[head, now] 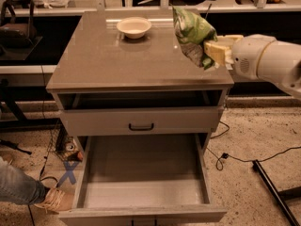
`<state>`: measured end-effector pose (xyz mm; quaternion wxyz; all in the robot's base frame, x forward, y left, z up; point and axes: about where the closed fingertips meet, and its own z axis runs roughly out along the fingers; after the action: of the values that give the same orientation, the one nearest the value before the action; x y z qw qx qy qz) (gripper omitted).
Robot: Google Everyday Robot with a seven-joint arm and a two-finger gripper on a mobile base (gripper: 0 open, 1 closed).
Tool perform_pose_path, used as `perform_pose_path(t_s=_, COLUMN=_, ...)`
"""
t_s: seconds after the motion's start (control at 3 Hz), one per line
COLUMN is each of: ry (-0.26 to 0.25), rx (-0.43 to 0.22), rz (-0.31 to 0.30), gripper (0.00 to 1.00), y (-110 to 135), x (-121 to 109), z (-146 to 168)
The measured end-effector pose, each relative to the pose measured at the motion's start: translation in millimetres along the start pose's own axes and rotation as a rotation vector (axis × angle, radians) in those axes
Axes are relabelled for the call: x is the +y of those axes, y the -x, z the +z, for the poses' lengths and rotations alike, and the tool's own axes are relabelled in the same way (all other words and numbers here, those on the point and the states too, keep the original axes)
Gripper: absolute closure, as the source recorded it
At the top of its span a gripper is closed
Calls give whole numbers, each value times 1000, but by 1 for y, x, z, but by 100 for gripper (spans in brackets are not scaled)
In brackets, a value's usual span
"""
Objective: Pick green jalapeno chip bag from middle drawer and place on counter
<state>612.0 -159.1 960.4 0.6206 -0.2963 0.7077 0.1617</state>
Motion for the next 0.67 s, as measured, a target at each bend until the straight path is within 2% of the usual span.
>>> perform_pose_path(t_s=0.67, ry=5, rx=33, rz=19, gripper=36, y=19, x=20, z=59)
